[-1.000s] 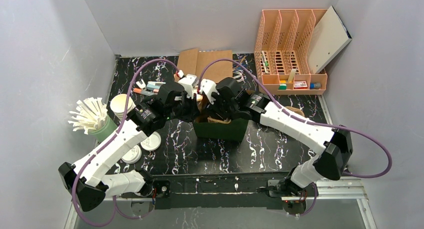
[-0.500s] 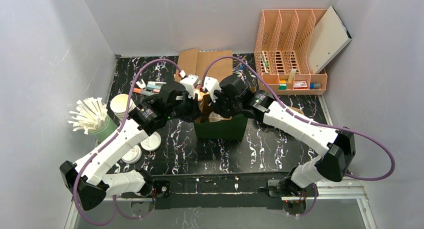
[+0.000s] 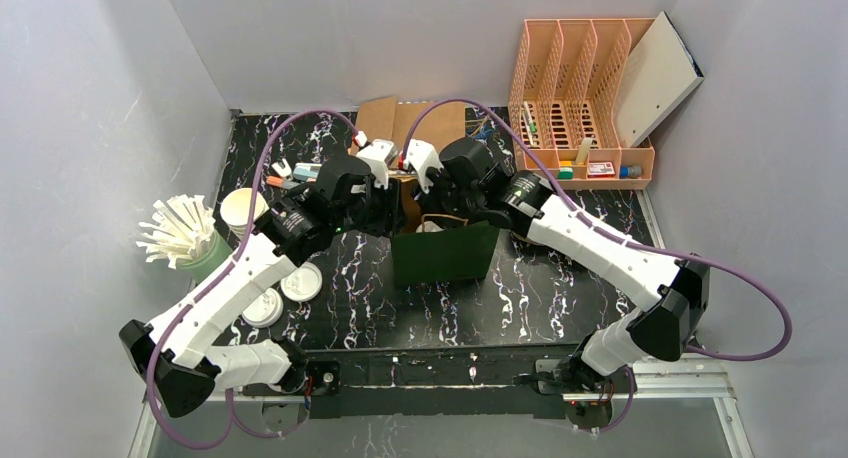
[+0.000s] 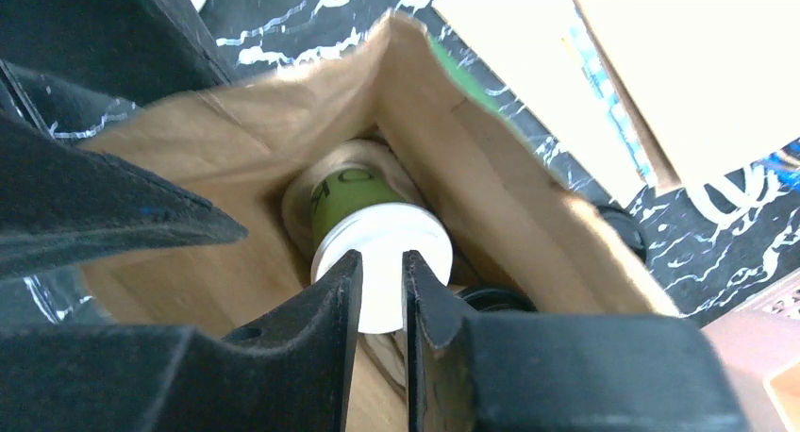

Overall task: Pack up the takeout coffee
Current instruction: Place the coffee cup on the cup tray.

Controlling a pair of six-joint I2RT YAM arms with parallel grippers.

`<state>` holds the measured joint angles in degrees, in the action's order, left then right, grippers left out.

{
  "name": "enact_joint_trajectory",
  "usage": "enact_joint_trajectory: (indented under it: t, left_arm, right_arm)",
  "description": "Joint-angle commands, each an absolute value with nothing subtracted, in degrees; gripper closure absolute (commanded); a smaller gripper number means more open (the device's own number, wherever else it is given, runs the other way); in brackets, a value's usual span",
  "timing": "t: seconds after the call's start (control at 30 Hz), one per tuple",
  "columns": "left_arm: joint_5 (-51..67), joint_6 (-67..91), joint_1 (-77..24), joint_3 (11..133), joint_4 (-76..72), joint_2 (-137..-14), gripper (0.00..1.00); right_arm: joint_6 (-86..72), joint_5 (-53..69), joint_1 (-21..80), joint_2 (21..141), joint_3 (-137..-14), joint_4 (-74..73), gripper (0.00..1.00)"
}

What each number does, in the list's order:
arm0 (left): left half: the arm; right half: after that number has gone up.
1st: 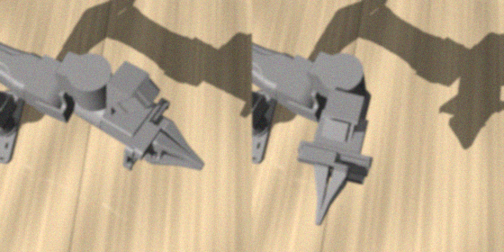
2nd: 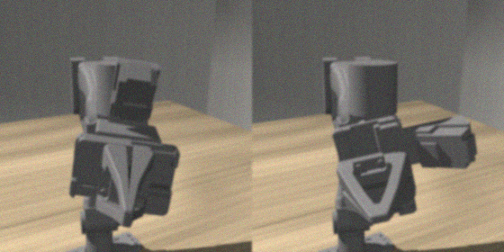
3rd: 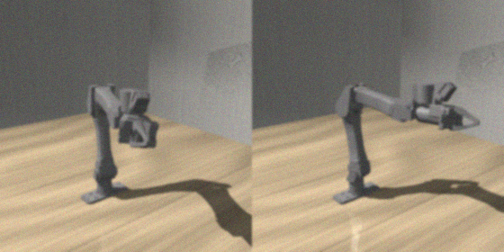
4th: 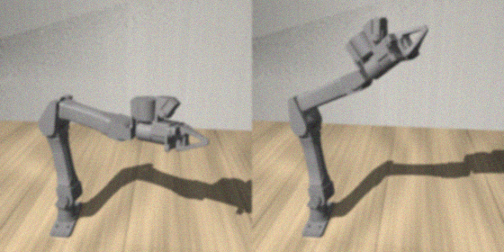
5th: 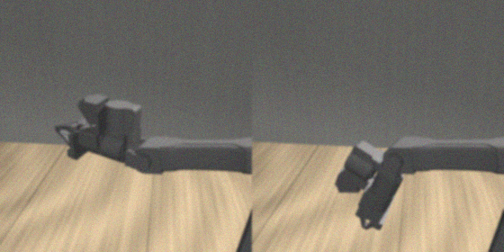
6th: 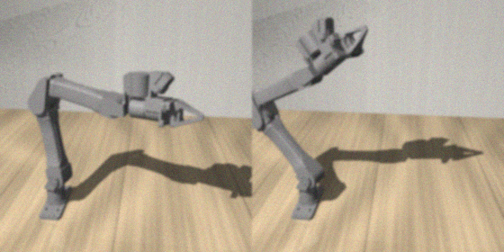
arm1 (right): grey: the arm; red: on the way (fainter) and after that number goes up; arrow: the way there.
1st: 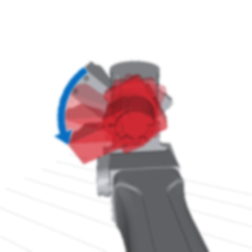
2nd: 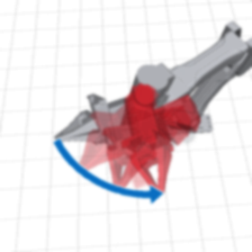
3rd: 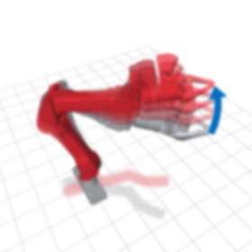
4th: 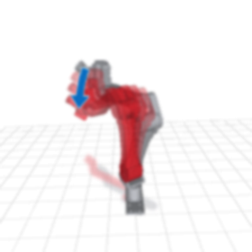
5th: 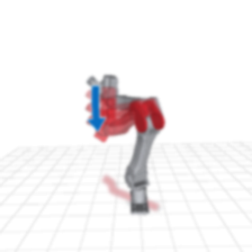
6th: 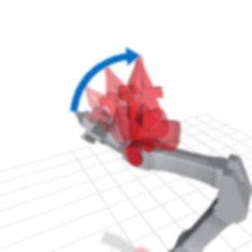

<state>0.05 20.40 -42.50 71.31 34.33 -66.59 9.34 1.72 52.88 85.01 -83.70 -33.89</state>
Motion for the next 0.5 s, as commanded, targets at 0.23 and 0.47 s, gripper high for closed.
enact_joint_trajectory:
  t: [0.23, 0.47]
  left_arm:
    - [-5.1, 17.0, -42.7, 80.1, 34.9, -66.6, 0.49]
    - [-6.3, 9.4, -42.7, 86.3, 35.3, -69.9, 0.52]
  right_arm:
    - [10.7, -2.2, 52.4, 81.4, -90.5, -28.7, 0.67]
    - [7.2, -11.4, 51.9, 81.9, -96.8, -30.6, 0.66]
